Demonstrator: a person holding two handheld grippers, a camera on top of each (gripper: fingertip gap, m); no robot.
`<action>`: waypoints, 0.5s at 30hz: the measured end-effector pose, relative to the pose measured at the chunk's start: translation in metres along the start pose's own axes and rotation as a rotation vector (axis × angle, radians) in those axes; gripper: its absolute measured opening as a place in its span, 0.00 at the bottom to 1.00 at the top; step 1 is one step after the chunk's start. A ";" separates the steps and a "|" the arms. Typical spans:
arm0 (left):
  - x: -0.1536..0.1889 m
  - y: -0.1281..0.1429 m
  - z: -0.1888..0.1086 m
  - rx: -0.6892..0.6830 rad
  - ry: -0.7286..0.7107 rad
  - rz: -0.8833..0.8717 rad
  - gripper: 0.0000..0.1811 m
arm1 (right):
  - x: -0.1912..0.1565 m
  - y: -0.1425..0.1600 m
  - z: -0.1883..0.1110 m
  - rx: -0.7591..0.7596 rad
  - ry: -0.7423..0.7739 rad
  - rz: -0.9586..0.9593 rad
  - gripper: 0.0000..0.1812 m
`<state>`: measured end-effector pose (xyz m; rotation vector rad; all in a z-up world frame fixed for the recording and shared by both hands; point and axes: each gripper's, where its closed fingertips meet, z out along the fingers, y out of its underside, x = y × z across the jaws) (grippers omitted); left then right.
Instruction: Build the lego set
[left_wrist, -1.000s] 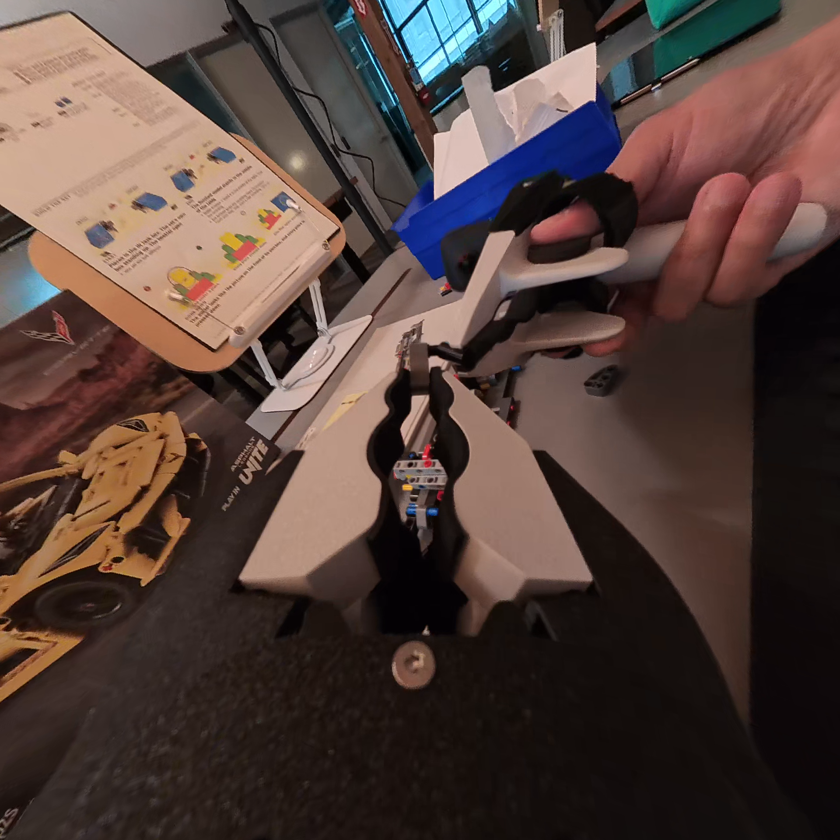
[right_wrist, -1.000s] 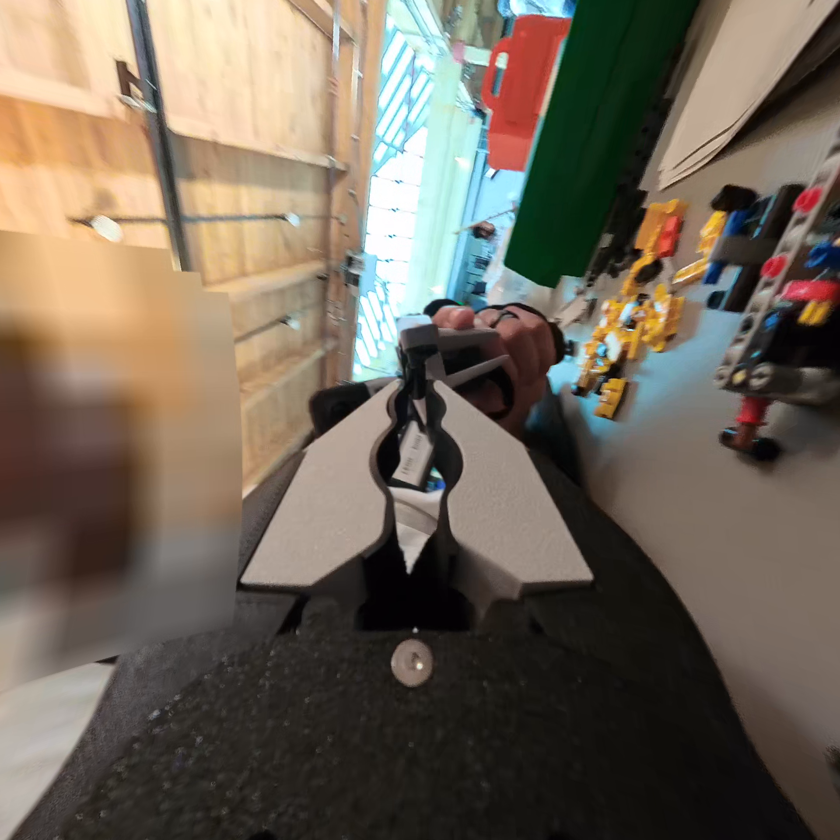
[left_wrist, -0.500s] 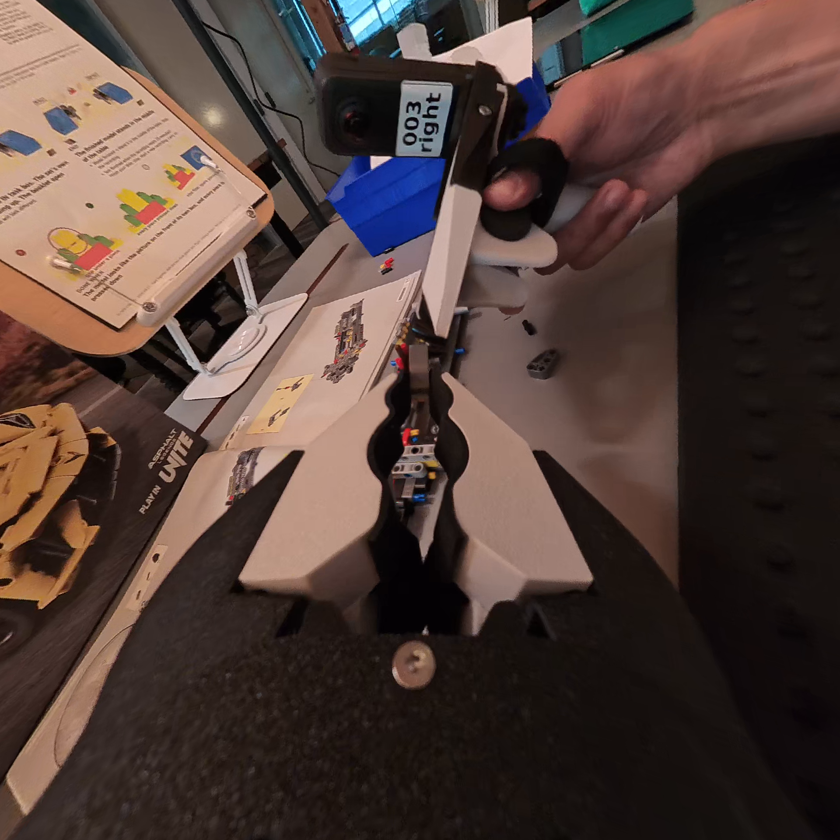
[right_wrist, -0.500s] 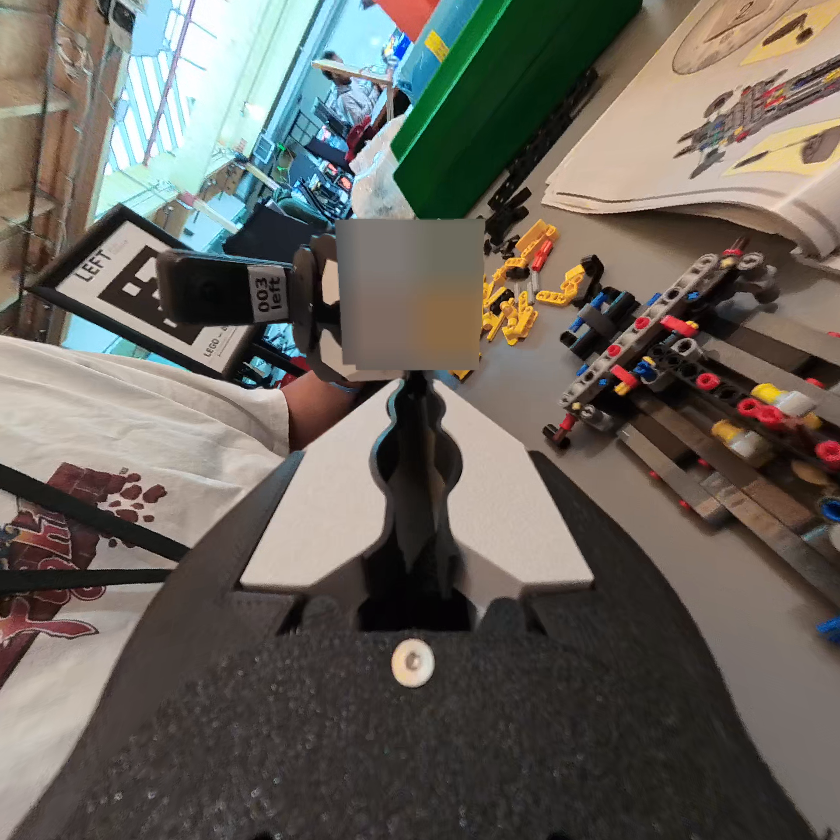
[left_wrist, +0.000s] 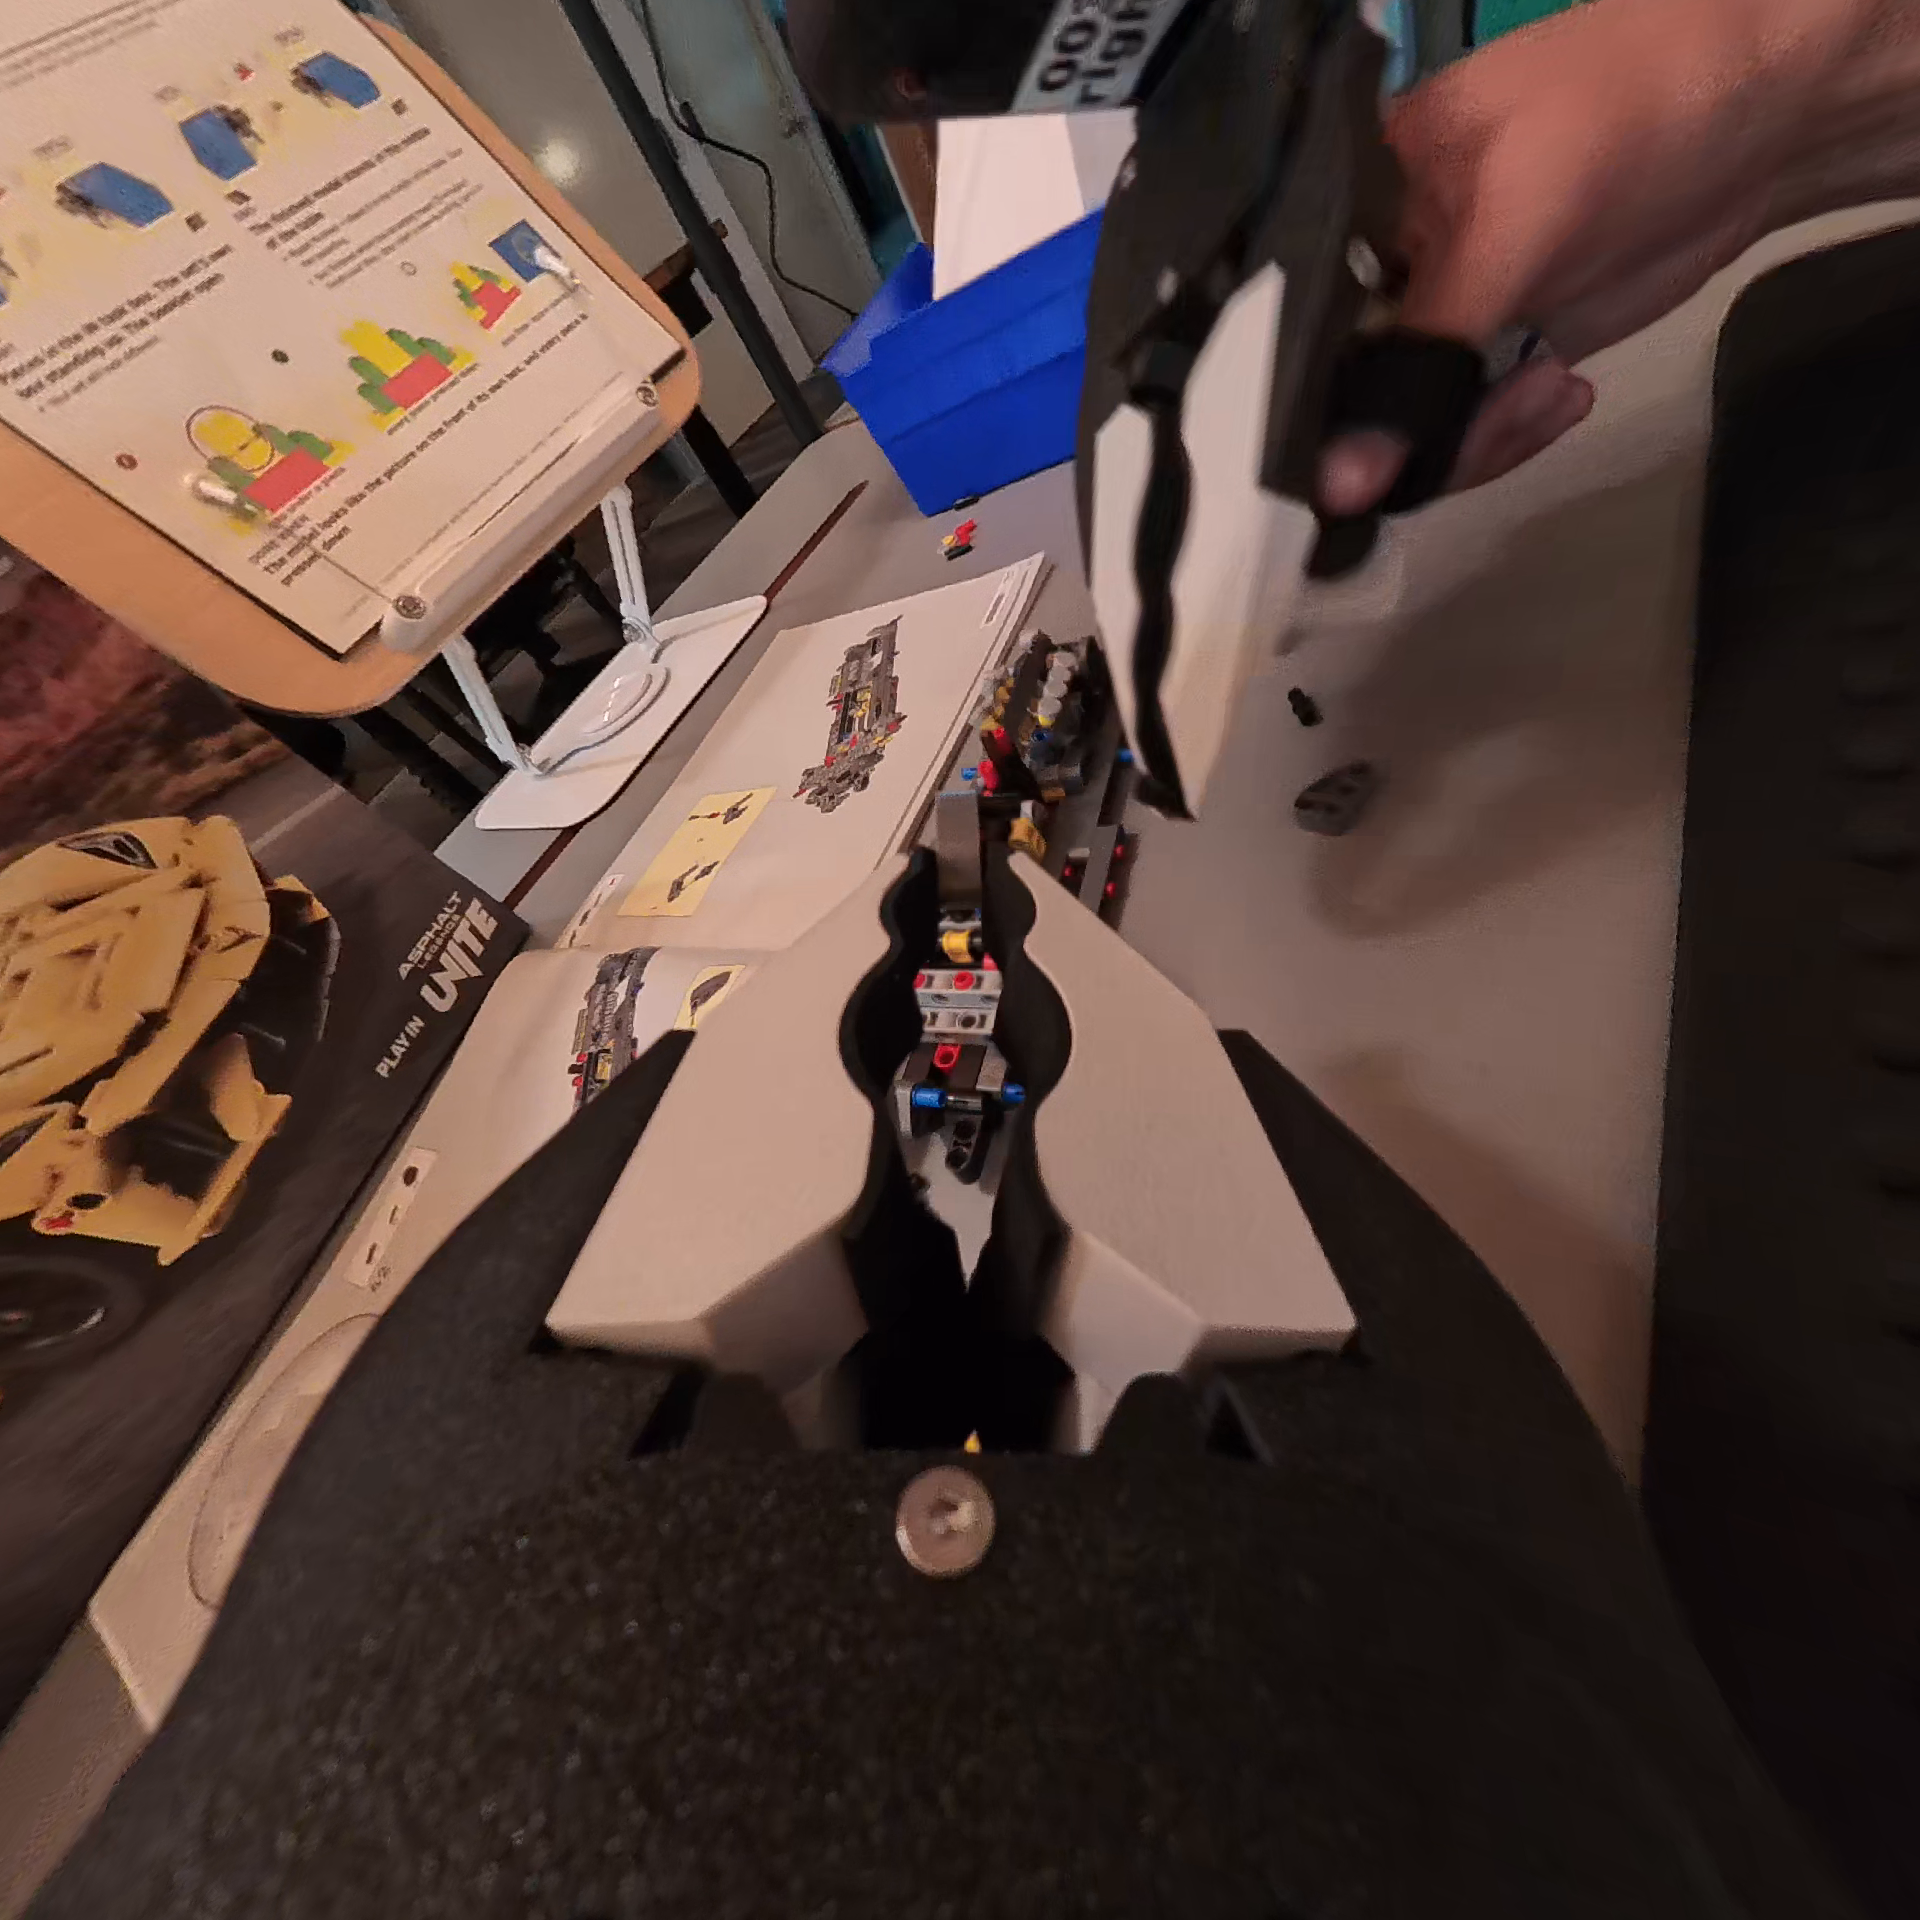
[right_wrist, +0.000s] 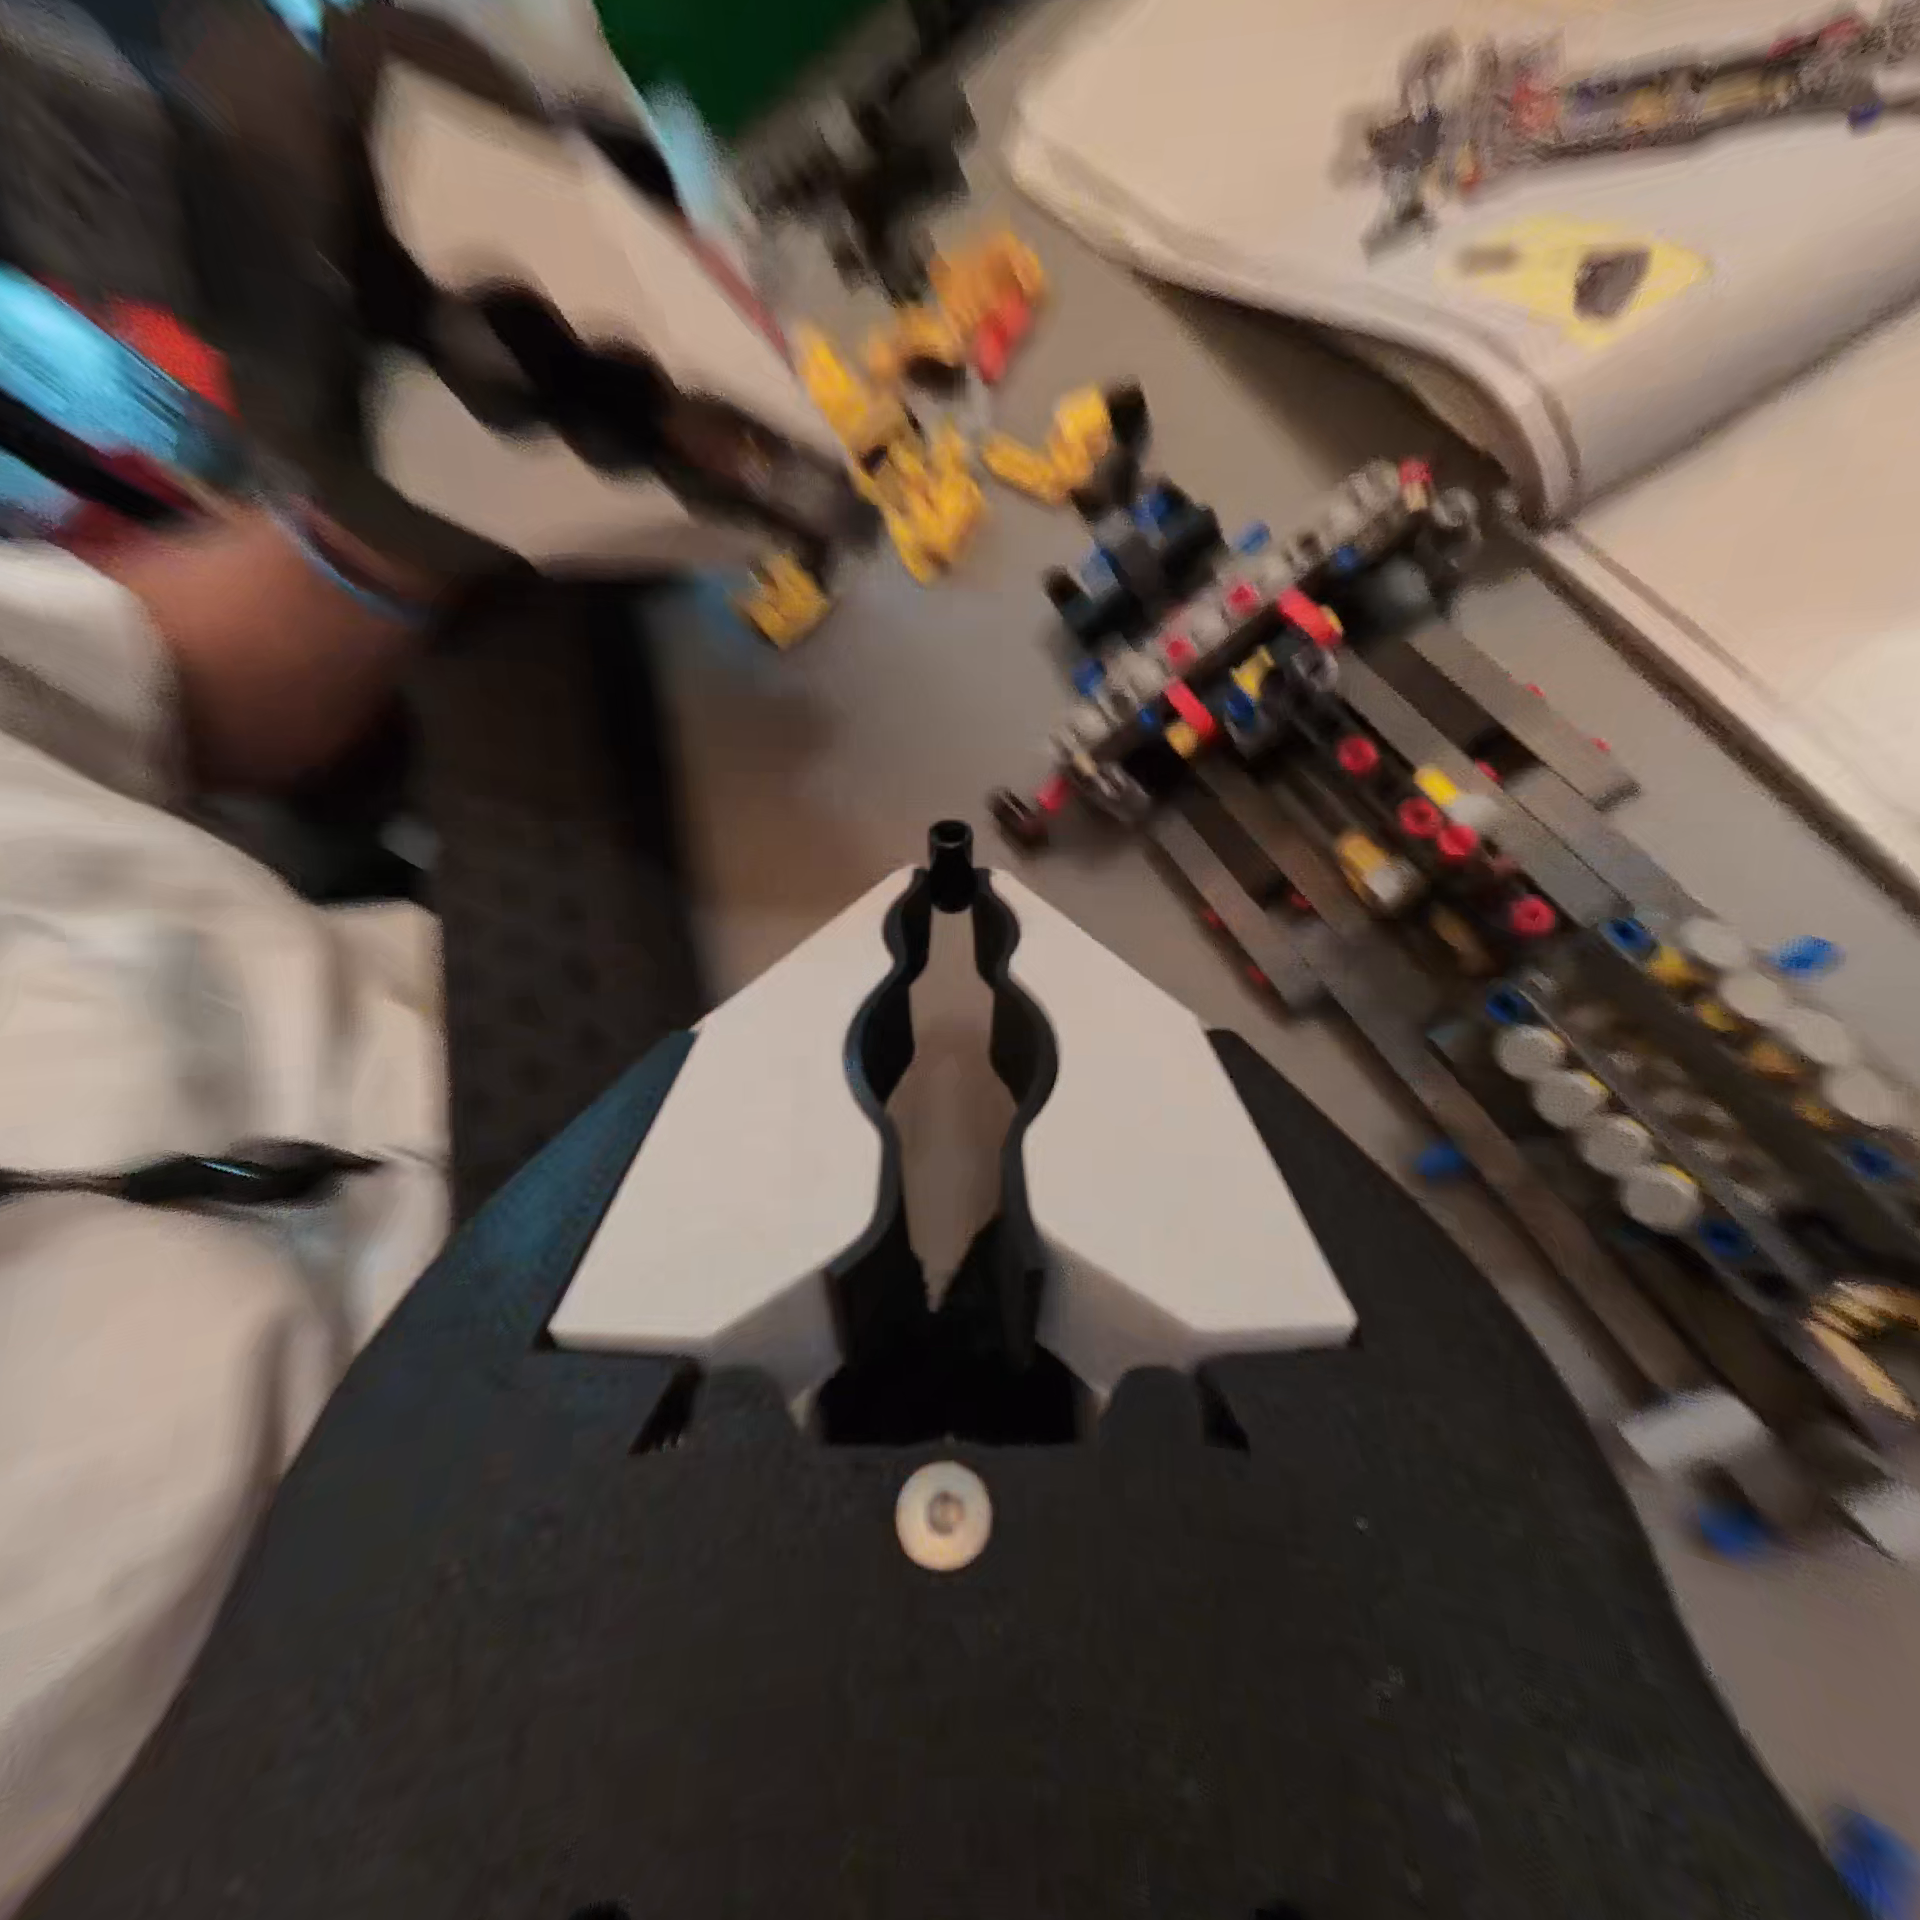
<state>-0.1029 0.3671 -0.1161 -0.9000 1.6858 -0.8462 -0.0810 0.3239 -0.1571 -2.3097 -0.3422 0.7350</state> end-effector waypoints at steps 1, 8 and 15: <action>-0.002 0.000 0.001 -0.005 -0.011 -0.014 0.03 | 0.006 0.015 0.002 -0.111 0.069 -0.065 0.04; 0.025 0.039 0.015 -0.211 0.103 -0.009 0.04 | 0.017 0.050 0.000 -0.403 0.198 -0.205 0.04; 0.068 0.035 0.013 -0.216 0.295 0.025 0.04 | 0.018 0.055 0.009 -0.420 0.196 -0.264 0.04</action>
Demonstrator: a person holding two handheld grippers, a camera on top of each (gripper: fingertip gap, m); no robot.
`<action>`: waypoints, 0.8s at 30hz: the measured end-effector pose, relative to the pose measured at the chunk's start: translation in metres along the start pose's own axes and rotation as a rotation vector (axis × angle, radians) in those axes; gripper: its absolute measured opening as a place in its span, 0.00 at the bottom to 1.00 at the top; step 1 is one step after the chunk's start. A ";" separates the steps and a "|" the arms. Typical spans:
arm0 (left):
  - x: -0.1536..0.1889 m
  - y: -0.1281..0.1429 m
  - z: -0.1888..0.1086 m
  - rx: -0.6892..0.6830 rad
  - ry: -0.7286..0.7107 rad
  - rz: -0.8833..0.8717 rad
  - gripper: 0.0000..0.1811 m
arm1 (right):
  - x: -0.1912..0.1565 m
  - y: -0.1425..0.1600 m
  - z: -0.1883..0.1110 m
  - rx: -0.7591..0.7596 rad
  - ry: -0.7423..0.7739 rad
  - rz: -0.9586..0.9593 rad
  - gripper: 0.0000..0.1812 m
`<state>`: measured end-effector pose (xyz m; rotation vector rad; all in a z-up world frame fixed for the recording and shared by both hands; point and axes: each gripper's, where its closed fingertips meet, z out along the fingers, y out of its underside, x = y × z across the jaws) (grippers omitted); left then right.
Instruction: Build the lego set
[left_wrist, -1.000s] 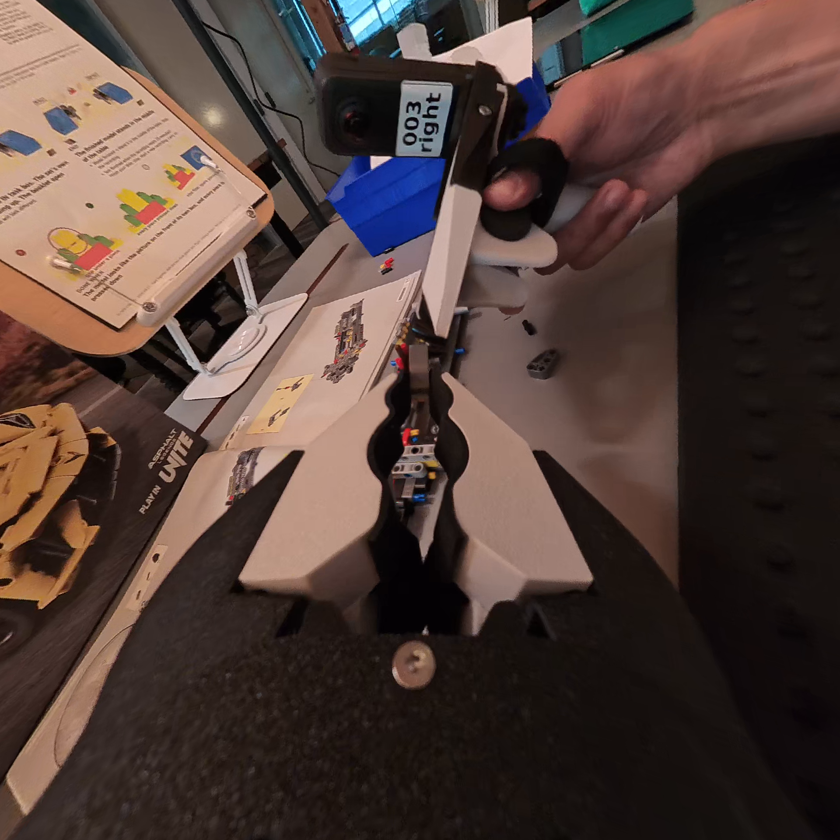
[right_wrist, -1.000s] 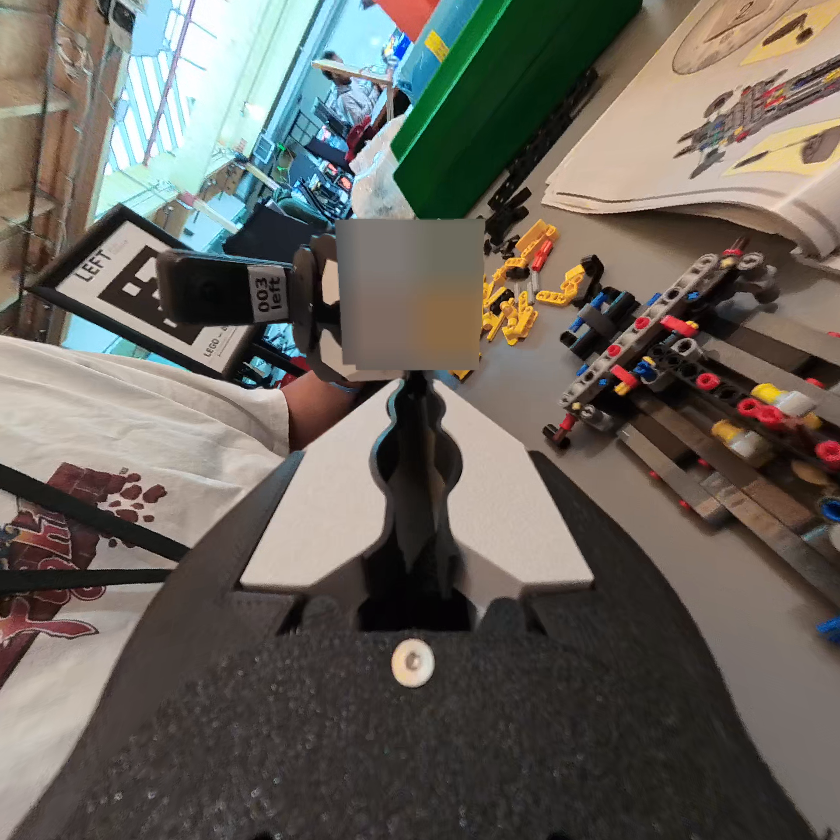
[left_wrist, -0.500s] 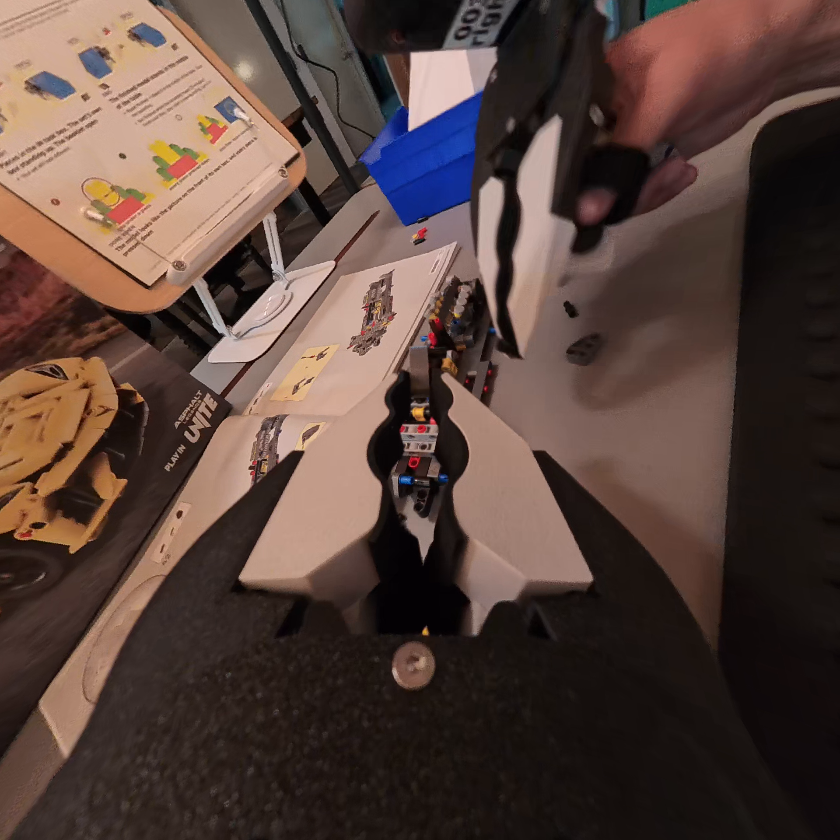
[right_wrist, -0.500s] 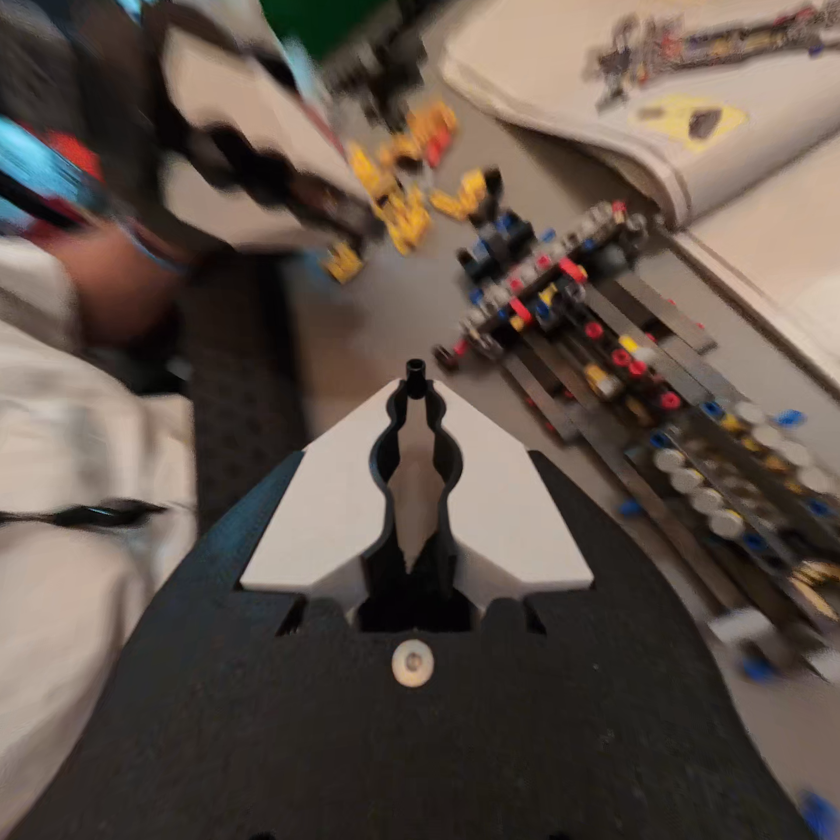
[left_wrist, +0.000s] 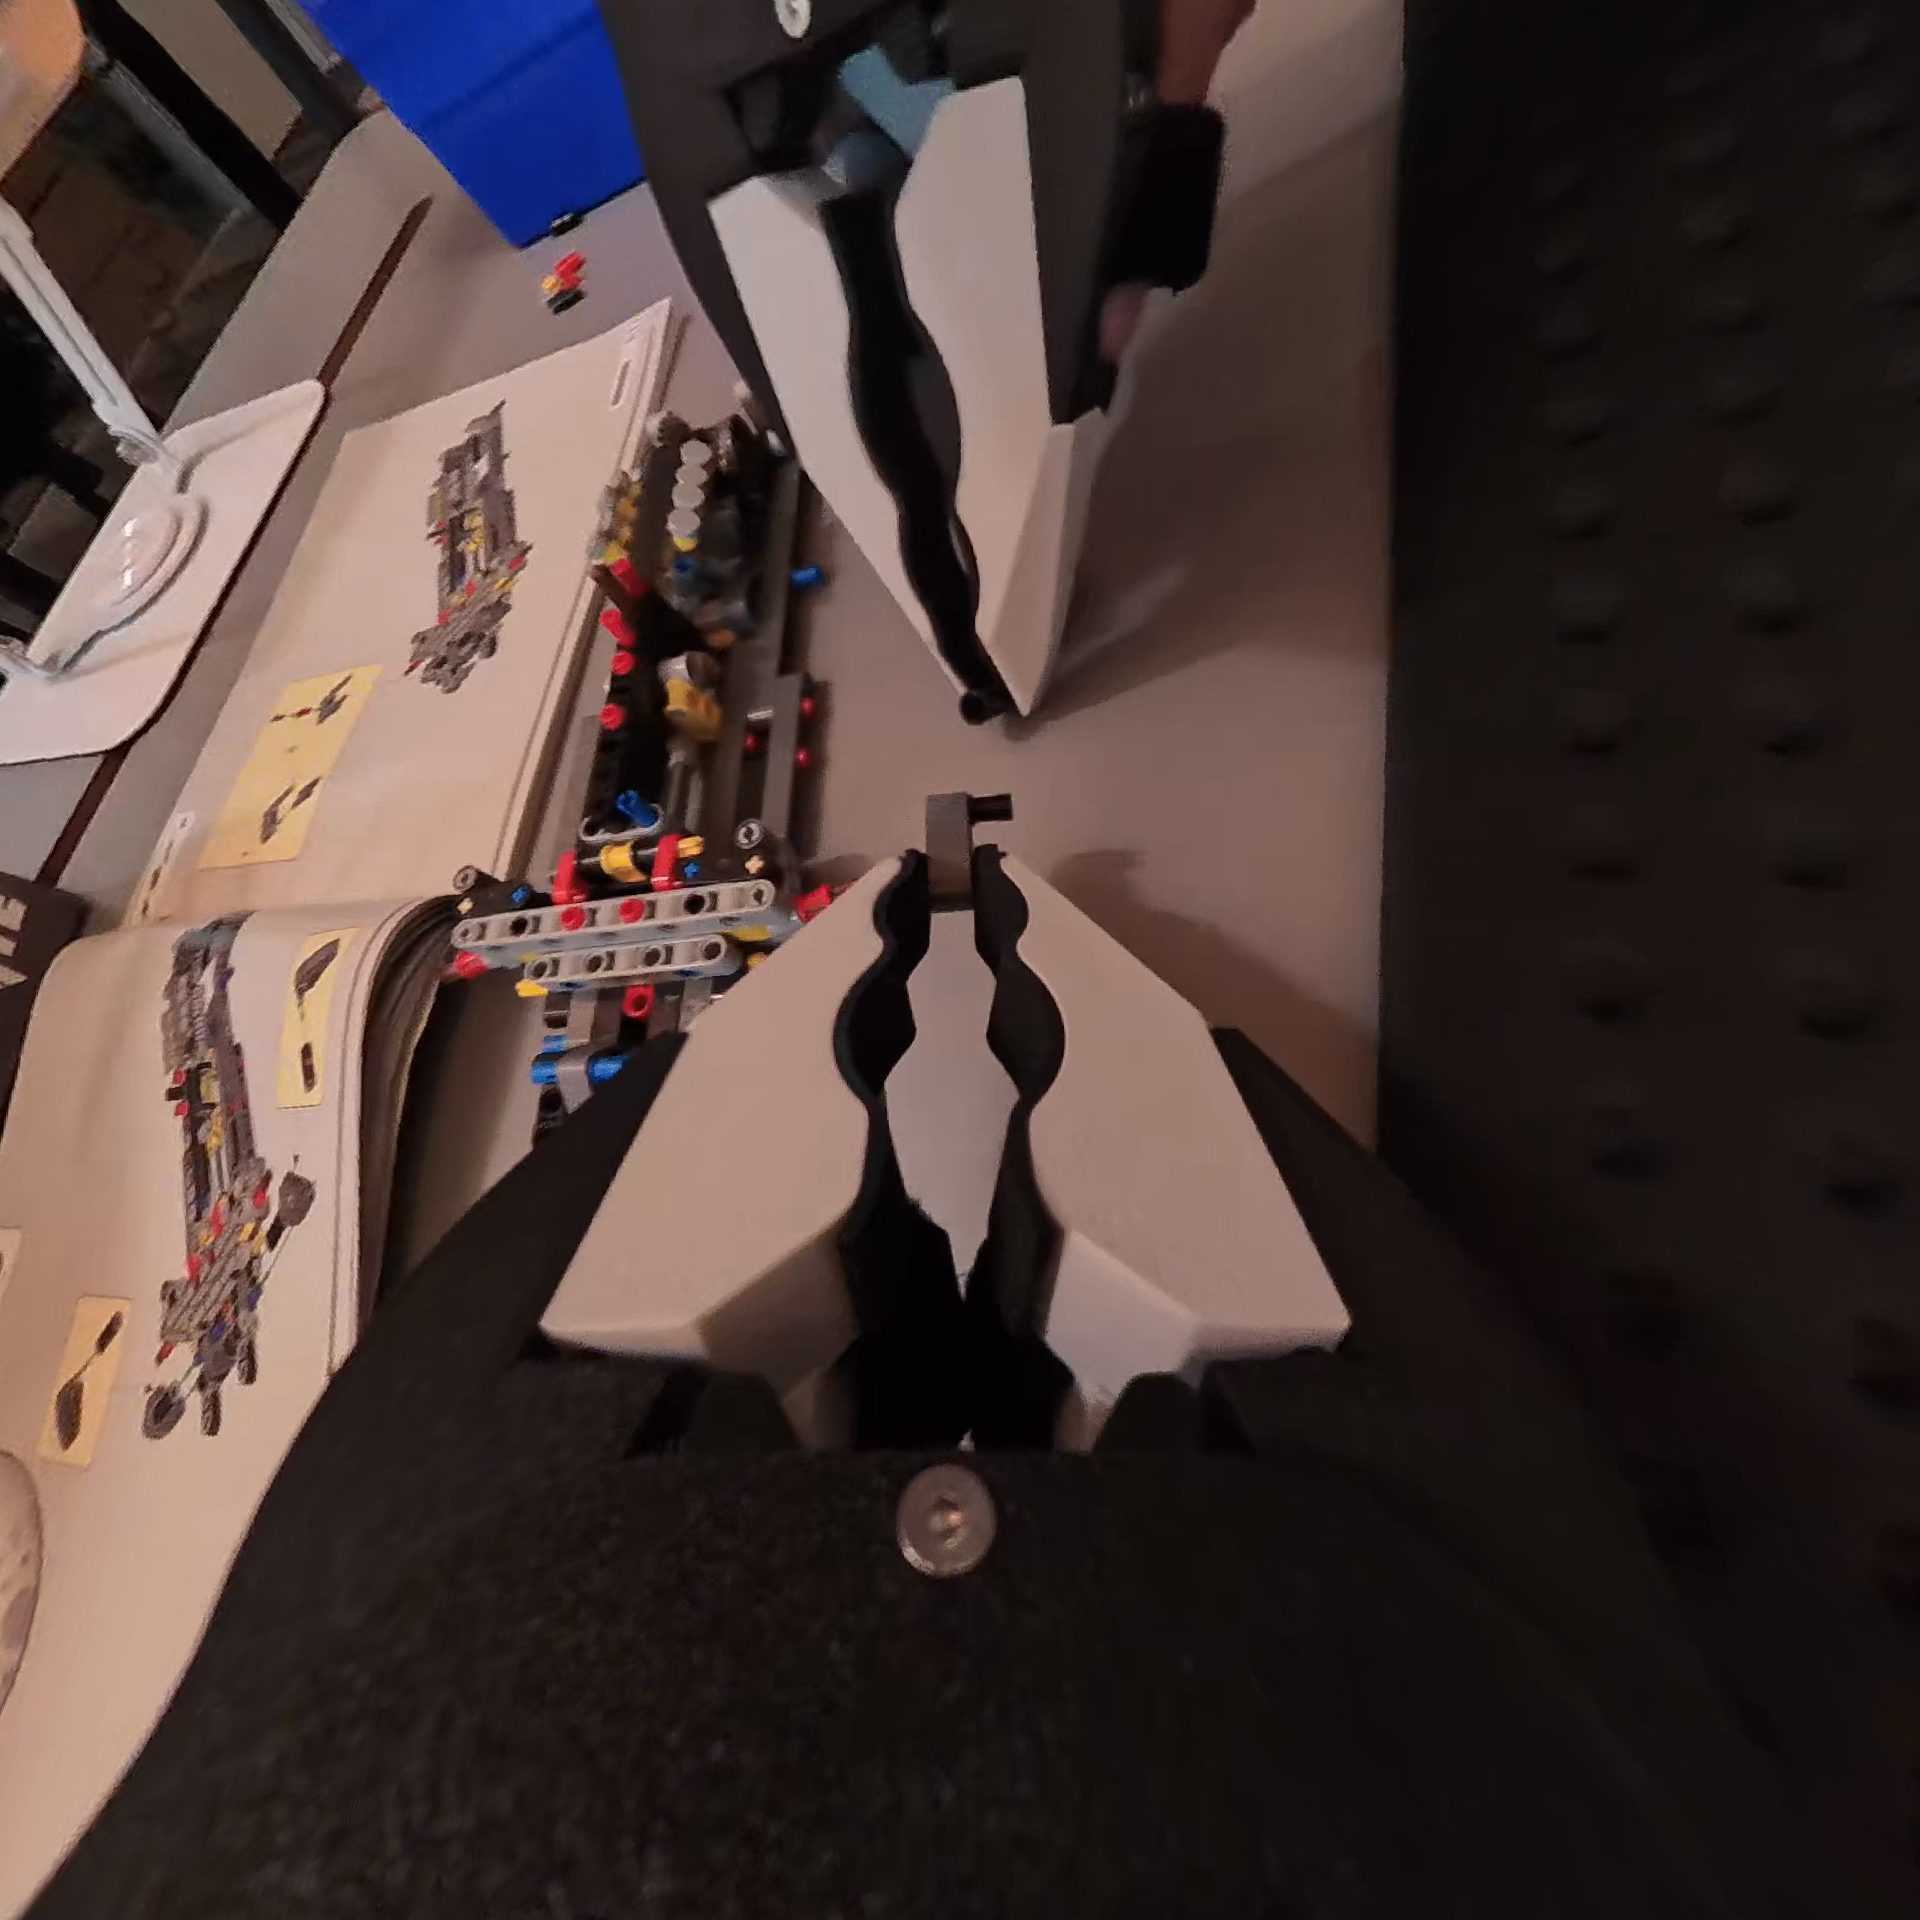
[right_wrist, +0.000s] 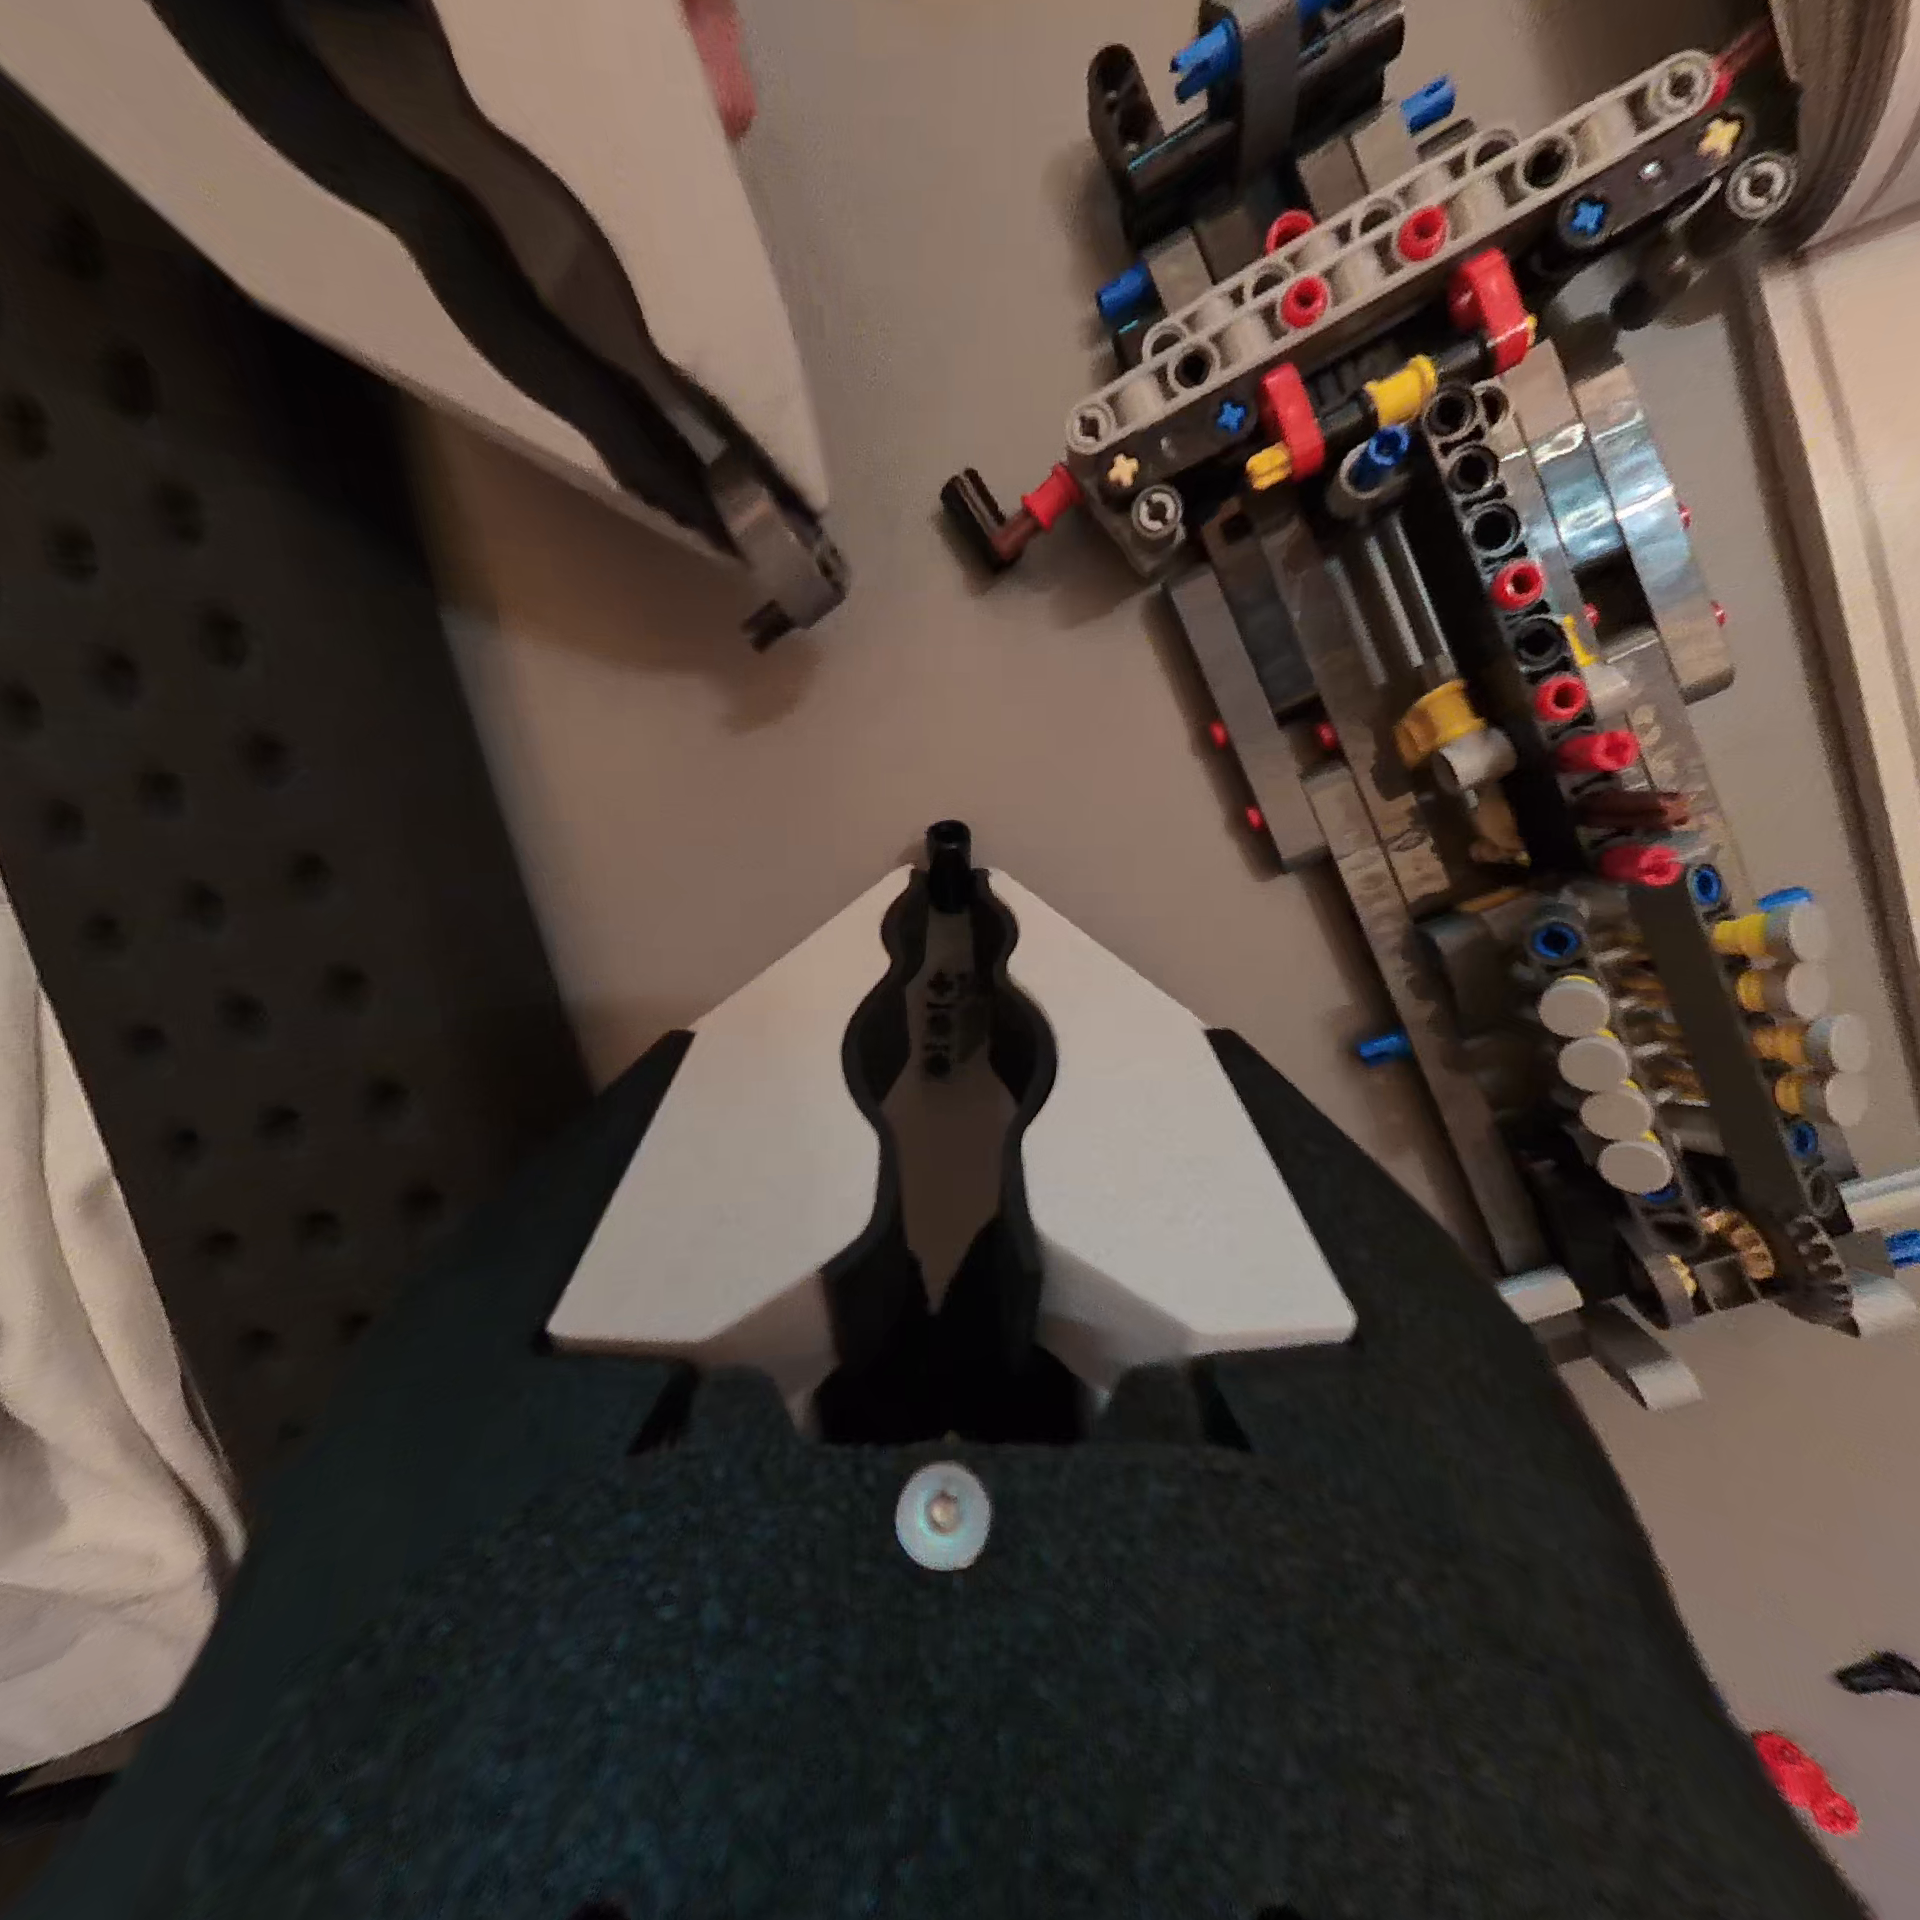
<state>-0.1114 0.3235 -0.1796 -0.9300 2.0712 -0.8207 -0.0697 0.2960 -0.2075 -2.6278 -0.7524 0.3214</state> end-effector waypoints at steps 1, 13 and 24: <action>0.002 0.001 0.001 -0.015 0.007 0.004 0.04 | 0.000 -0.001 0.000 0.008 0.004 -0.005 0.04; 0.009 0.019 0.013 -0.143 0.015 0.027 0.04 | -0.001 -0.004 0.001 0.151 -0.034 0.033 0.04; -0.030 0.000 0.001 -0.061 -0.227 0.097 0.03 | -0.007 -0.041 -0.035 0.412 -0.161 0.107 0.04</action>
